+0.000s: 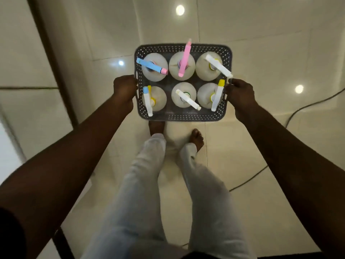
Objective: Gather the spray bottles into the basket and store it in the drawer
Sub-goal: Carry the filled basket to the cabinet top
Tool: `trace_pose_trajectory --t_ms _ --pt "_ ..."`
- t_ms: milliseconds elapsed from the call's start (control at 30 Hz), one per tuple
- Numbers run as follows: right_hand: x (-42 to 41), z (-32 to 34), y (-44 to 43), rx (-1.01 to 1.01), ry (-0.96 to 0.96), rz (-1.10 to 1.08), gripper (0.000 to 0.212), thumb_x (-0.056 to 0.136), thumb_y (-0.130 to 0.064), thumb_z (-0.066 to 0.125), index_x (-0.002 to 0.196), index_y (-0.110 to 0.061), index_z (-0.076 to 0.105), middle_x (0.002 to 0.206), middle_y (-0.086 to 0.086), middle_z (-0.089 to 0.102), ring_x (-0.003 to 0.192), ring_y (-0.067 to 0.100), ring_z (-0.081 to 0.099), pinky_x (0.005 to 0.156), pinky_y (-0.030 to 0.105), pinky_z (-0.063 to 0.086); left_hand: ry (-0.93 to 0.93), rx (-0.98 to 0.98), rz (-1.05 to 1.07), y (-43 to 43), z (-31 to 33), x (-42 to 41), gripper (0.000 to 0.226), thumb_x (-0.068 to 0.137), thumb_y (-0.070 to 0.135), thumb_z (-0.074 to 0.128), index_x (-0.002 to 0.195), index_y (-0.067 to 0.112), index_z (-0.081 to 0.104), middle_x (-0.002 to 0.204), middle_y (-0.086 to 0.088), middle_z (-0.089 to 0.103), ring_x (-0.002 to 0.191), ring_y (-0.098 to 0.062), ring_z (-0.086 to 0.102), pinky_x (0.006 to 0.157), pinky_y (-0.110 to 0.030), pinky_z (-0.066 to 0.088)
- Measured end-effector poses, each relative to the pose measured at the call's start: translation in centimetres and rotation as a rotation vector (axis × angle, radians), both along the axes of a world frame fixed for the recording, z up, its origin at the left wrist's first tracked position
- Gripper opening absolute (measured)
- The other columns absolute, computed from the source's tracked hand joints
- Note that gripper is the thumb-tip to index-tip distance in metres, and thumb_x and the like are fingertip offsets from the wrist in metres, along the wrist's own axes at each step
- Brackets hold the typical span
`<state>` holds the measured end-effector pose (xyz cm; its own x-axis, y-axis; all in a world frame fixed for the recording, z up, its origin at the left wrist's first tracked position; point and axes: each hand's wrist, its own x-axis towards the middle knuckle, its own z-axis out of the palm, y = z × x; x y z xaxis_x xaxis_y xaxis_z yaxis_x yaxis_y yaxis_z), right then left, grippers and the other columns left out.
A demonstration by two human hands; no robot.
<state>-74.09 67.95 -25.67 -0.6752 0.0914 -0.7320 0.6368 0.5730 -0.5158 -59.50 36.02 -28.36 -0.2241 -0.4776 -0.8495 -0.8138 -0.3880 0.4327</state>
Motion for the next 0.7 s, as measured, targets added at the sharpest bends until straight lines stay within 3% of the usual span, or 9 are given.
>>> trace_pose_trajectory --t_ms 67,167,367,533,700 --pt "0.2 3.9 -1.0 -0.019 0.013 0.025 0.017 0.088 -0.007 0.065 0.099 -0.002 0.078 0.087 0.008 0.065 0.085 0.019 0.056 0.075 0.037 0.046 0.054 -0.026 0.047 -0.7 4.3 1.1 0.019 0.091 -0.004 0.053 0.1 0.007 0.066 0.101 -0.016 0.062 0.094 -0.027 0.054 0.083 -0.041 0.049" --pt "0.8 10.0 -2.9 -0.074 0.014 0.083 0.016 0.087 -0.005 0.066 0.087 -0.016 0.077 0.076 0.0 0.064 0.077 0.017 0.054 0.071 0.035 0.045 0.114 -0.06 0.154 -1.0 11.8 3.8 0.025 0.086 -0.006 0.052 0.104 0.008 0.063 0.101 -0.015 0.057 0.091 -0.026 0.049 0.079 -0.039 0.041" --pt "1.9 20.2 -6.8 -0.162 0.017 0.266 0.026 0.084 -0.002 0.07 0.107 -0.009 0.08 0.095 0.007 0.076 0.086 0.021 0.067 0.083 0.04 0.057 0.203 -0.057 0.442 -1.1 24.6 11.2 0.026 0.066 0.006 0.06 0.091 0.007 0.067 0.084 -0.016 0.057 0.069 -0.022 0.054 0.074 -0.036 0.046" --pt "4.6 26.8 -11.0 -0.229 -0.007 0.45 0.022 0.083 -0.003 0.068 0.1 -0.01 0.081 0.106 0.018 0.079 0.09 0.026 0.07 0.093 0.049 0.06 0.215 -0.153 0.643 -1.3 31.3 18.8 0.031 0.074 0.0 0.06 0.102 0.012 0.061 0.096 -0.014 0.052 0.089 -0.026 0.046 0.079 -0.04 0.041" --pt "8.5 31.5 -16.4 -0.251 -0.025 0.669 0.023 0.085 -0.001 0.064 0.075 -0.016 0.078 0.088 0.015 0.072 0.086 0.027 0.063 0.081 0.044 0.054 0.225 -0.154 0.851 -1.2 34.7 26.7 0.02 0.081 -0.002 0.058 0.097 0.007 0.067 0.098 -0.016 0.058 0.092 -0.026 0.053 0.082 -0.041 0.046"
